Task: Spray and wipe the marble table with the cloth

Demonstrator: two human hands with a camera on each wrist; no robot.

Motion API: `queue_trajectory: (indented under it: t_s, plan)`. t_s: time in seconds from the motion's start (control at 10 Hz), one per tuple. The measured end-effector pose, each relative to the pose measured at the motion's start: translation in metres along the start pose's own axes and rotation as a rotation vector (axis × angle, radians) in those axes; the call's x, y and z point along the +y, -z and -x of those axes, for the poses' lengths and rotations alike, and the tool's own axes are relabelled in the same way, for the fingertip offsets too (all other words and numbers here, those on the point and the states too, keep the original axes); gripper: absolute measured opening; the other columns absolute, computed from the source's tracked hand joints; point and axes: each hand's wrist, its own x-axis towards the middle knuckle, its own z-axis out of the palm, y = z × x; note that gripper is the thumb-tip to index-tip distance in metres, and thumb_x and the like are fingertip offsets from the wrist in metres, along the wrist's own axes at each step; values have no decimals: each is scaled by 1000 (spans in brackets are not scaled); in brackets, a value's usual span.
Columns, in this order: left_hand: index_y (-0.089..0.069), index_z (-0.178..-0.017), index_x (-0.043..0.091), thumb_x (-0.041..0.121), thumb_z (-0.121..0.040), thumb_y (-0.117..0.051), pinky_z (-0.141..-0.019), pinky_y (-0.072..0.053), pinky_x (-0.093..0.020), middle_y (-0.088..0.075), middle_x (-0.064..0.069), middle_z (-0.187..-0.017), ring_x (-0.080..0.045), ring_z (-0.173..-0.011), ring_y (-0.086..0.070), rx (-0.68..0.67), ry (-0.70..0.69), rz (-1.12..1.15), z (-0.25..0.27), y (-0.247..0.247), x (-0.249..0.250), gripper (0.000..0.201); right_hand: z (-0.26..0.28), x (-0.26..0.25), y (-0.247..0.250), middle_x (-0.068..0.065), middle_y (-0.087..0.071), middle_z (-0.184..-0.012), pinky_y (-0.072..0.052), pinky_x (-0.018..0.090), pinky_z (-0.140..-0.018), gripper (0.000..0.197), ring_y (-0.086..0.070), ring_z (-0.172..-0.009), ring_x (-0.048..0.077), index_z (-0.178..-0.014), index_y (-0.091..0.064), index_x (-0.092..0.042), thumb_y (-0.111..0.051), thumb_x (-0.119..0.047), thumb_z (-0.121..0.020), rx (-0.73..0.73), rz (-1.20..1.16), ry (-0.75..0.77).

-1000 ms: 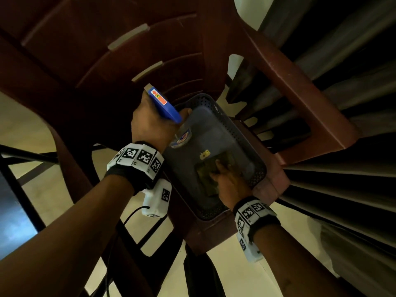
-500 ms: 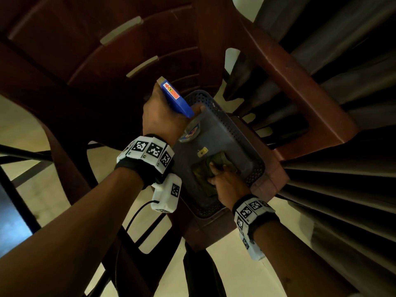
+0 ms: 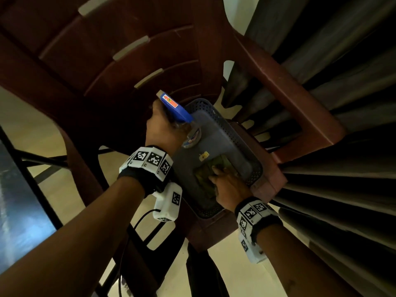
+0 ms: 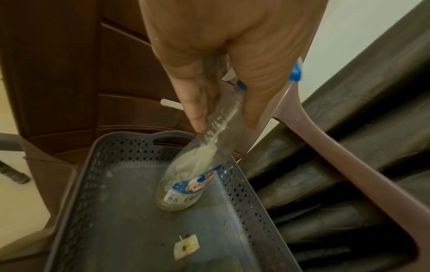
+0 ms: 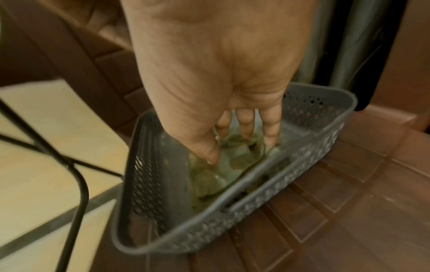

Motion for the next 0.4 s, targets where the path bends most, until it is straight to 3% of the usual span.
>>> queue_trajectory:
  t_s: [0.2,0.3,0.4]
  plan:
    - [-38,-151,17,15,-89,-78,-87,-51,-30,-69,-9,-131,-28,-115,-70,-18,-20,-45,12,-2,-1,73,21,-6,0,-1,-22,-167,-28,37,-121,54,-23,-152,27,-152,-41,-23,-51,-18,-99,133,-118,7]
    - [-18,-163,19,17,-93,-74,-94,-52,-37,-66,-14,-136,-34,-121,-66,-55,-42,-79,20,3,4,89,34,-7,-3,-2,-23,-166,-24,31,-121,54,-23,-152,21,-154,-39,-22,-48,-18,-101,202,-157,30]
    - [3,-166,17,26,-90,-79,-108,-49,-42,-55,-15,-151,-34,-134,-58,-134,11,-83,35,17,12,113,52,-9,-1,-4,-24,-166,-28,29,-118,54,-24,-151,17,-154,-38,-23,-48,-20,-101,276,-208,-12]
